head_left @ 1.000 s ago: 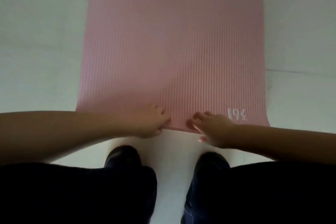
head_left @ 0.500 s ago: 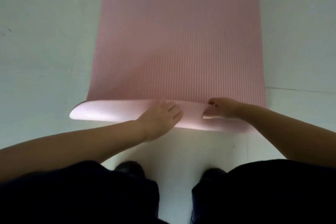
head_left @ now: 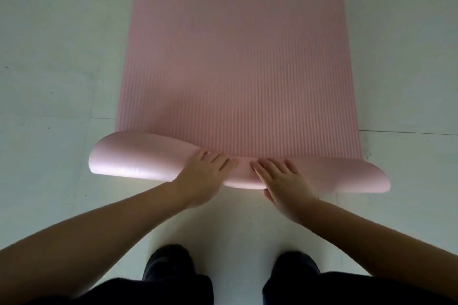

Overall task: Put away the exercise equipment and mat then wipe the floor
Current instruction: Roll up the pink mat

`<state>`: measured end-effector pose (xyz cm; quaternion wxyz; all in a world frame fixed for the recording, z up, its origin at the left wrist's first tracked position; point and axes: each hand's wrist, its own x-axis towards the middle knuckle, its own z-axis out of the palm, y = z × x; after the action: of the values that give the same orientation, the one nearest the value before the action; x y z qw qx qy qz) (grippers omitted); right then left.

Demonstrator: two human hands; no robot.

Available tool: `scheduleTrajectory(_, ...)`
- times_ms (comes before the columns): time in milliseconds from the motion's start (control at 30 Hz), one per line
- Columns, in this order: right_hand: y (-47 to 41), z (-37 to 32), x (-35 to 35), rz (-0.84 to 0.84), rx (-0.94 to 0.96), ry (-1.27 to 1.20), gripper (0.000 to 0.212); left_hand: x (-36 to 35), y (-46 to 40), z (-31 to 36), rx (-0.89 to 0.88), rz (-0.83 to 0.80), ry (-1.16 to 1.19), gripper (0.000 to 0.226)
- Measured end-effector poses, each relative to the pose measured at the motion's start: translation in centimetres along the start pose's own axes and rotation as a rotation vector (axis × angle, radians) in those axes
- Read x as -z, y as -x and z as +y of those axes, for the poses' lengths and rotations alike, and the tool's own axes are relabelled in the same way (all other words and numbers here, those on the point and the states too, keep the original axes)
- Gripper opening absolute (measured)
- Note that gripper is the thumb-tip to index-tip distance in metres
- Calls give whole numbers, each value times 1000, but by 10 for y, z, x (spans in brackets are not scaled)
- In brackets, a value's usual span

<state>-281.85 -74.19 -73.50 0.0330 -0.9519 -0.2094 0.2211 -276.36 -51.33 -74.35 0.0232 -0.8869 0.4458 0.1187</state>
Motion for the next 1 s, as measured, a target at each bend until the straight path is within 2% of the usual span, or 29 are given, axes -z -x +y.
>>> scheduleTrajectory(67,-11,5,14,35,-5,-91,57,2,2,-6,48,31,-28,68)
scheduleTrajectory(133,-16,8,27,-10,4,-198,49,4,5,-11,73,5,-36,73)
scheduleTrajectory(300,-17,12,49,-91,19,-209,35,24,1,-6,149,-141,189,42)
scheduleTrajectory(400,-19,9,51,-234,28,-265,32,26,8,-2,177,-262,311,37)
scheduleTrajectory(533,-28,4,32,-492,-29,-405,40,19,13,-9,227,-474,553,38)
scheduleTrajectory(600,-31,9,28,-537,-83,-481,42,18,7,-17,259,-493,620,41)
scheduleTrajectory(667,-30,18,28,-435,-125,-467,45,15,-1,-25,275,-506,632,44)
scheduleTrajectory(767,-20,24,27,-80,-73,-73,60,11,-14,-37,295,-543,657,42)
scheduleTrajectory(833,-12,14,24,169,23,7,50,10,-17,-42,286,-527,568,43)
scheduleTrajectory(867,-7,6,20,256,62,13,46,9,-17,-43,274,-505,448,46)
scheduleTrajectory(933,6,-9,7,252,109,49,53,8,-14,-39,266,-375,183,53)
scheduleTrajectory(1000,20,-17,-4,142,109,106,80,7,-12,-36,246,-125,12,54)
